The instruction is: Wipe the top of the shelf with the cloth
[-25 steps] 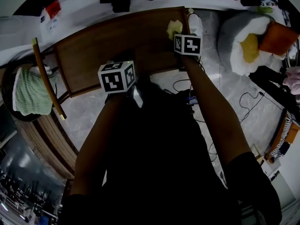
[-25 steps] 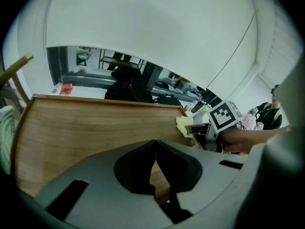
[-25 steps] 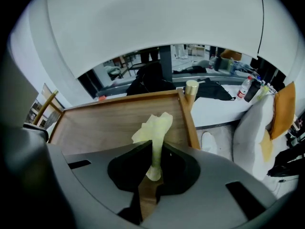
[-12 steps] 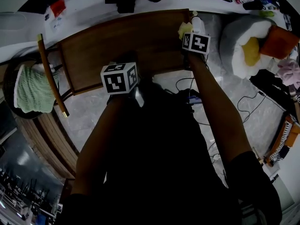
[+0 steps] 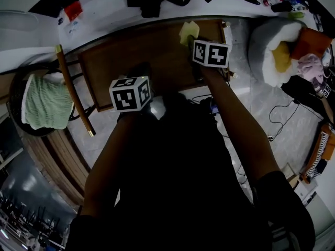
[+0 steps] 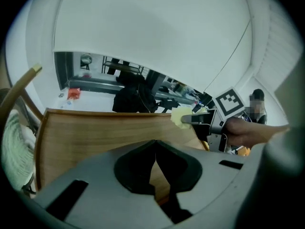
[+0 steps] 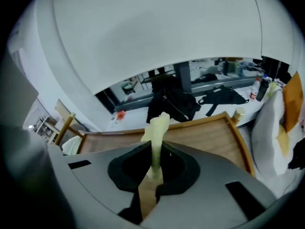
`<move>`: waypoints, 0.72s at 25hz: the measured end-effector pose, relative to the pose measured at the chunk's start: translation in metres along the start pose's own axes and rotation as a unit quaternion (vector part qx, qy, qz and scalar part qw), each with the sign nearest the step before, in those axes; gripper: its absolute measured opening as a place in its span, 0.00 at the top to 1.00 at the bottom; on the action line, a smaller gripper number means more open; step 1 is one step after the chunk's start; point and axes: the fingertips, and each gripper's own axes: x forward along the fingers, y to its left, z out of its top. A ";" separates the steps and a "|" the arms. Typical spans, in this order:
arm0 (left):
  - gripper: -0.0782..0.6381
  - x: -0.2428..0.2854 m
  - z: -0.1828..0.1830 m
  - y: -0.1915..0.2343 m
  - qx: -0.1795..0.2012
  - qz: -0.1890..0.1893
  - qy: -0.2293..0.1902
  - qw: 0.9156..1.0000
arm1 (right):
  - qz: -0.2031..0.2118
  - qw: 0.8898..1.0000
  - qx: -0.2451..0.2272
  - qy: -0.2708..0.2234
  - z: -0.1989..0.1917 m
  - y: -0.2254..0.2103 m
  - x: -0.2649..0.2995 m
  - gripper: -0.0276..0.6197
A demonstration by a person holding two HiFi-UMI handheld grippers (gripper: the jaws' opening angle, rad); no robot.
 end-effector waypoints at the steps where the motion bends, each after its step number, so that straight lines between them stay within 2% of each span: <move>1: 0.88 -0.009 0.000 0.008 0.002 0.002 -0.002 1.000 | 0.012 1.000 -0.007 0.002 -0.003 0.021 0.002 0.89; 8: 0.88 -0.071 -0.005 0.091 -0.031 0.036 -0.017 0.999 | 0.094 0.994 -0.031 0.046 -0.049 0.166 0.040 0.89; 14: 0.88 -0.124 -0.003 0.150 -0.066 0.057 -0.043 0.995 | 0.186 0.976 -0.080 0.084 -0.089 0.294 0.075 0.89; 18: 0.88 -0.146 -0.001 0.174 -0.070 0.062 -0.054 0.994 | 0.219 0.965 -0.098 0.108 -0.116 0.354 0.093 0.89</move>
